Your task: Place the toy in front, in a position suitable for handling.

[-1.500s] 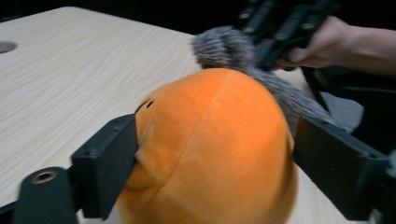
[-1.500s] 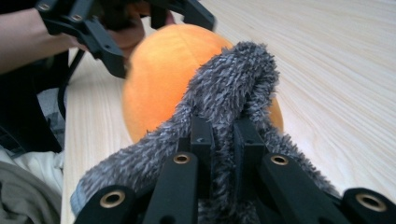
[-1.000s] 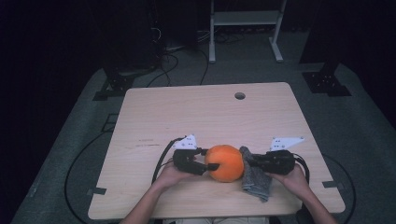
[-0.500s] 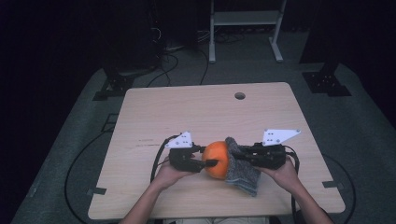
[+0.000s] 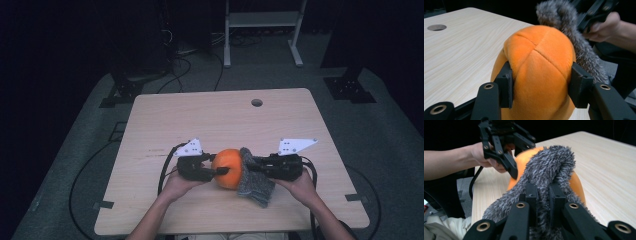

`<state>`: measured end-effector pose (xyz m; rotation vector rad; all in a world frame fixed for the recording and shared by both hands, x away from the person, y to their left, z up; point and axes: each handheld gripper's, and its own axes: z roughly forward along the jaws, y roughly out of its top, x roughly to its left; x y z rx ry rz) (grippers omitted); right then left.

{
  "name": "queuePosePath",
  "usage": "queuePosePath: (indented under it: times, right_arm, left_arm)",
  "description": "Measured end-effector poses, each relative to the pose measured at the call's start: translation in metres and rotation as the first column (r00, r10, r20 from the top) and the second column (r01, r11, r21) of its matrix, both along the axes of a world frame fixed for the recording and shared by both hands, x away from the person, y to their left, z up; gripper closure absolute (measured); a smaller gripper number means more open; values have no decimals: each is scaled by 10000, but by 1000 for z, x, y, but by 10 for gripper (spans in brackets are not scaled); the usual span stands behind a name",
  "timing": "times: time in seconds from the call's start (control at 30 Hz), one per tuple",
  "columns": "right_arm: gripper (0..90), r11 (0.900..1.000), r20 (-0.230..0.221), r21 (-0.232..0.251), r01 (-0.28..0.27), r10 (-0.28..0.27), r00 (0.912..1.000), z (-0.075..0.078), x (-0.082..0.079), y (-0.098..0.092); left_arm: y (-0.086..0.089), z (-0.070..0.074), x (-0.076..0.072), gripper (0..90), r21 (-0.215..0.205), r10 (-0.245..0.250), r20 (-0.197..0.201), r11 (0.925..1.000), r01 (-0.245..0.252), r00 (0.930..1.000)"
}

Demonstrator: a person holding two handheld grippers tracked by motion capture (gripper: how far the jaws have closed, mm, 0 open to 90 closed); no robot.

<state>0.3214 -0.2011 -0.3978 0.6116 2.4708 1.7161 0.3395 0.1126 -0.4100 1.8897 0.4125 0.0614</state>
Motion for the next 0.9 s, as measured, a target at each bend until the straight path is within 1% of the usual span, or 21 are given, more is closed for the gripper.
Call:
queuePosePath:
  times: [0.03,0.07,0.13,0.17,0.2,0.23,0.3,0.37,0.4,0.43,0.5,0.53,0.57,0.63,0.7,0.73,0.77,0.8,0.83,0.87,0.9]
  right_arm:
    - [803,9999,-97,-114,61,-62,9999,-3,1,-1]
    - [803,9992,-157,-366,173,-179,9997,-8,2,-3]
    - [802,9955,-427,-908,281,-321,9986,-17,3,-6]
    - [802,9951,-479,-943,283,-329,9983,-19,1,-7]
    - [802,9967,-474,-778,244,-281,9985,-17,0,-8]
    - [802,9984,-343,-531,189,-208,9992,-13,-3,-8]
    - [802,10000,-19,-23,61,-61,10000,-2,-7,-5]
    - [802,9997,240,220,-128,122,9996,7,-9,2]
    - [802,9998,347,176,-134,128,9993,9,-9,5]
    - [802,9999,476,-67,-89,92,9988,10,-8,10]
    - [804,9998,355,-208,-61,69,9993,6,-5,13]
    - [804,9989,307,-463,1,13,9995,2,-3,13]
    - [804,9979,221,-644,8,6,9998,-3,-2,12]
    - [803,9990,-80,-436,42,-46,10000,-12,-1,9]
    - [803,9990,-184,-406,185,-193,9996,-16,-2,4]
    - [803,9990,-219,-359,256,-264,9994,-18,-2,1]
    - [802,9990,-257,-360,254,-264,9993,-18,-2,-1]
    - [802,9988,-291,-350,340,-351,9990,-20,-2,-3]
    - [802,9988,-337,-332,372,-383,9987,-20,-1,-4]
    - [802,9986,-419,-326,409,-423,9982,-22,-1,-6]
    - [802,9985,-386,-336,425,-438,9983,-23,-1,-7]
  left_arm:
    - [2,0,0,471,-17,73,-34,10000,-73,10000]
    - [3,0,0,471,58,143,7,9999,-143,9999]
    - [3,1,0,471,407,225,167,9989,-231,9996]
    - [1,1,-1,471,509,201,204,9985,-211,9996]
    - [0,1,-1,471,583,188,206,9981,-200,9996]
    - [-1,1,-1,471,611,185,195,9979,-197,9996]
    - [-5,1,-1,471,843,175,245,9962,-195,9995]
    - [-9,1,-2,470,853,112,234,9963,-132,9997]
    - [-10,1,-3,470,747,-18,166,9972,6,9999]
    - [-11,2,-4,469,698,-64,127,9975,55,9999]
    - [-12,0,-6,452,1007,-104,154,9949,88,9998]
    - [-13,-2,-5,424,1074,-260,-14,9939,260,9997]
    - [-13,-5,-5,381,990,-368,-129,9944,379,9992]
    - [-13,-8,-4,267,650,-341,-37,9973,343,9994]
    - [-12,-7,0,152,350,-293,-92,9990,296,9995]
    - [-13,-8,2,98,367,-248,-138,9990,253,9996]
    - [-16,-10,3,89,461,-281,-305,9985,295,9991]
    - [-18,-13,4,101,574,-355,-372,9976,376,9987]
    - [-21,-16,2,128,765,-386,-179,9963,399,9991]
    - [-21,-17,1,175,788,-363,72,9963,356,9993]
    - [-21,-18,0,239,727,-264,178,9970,250,9995]
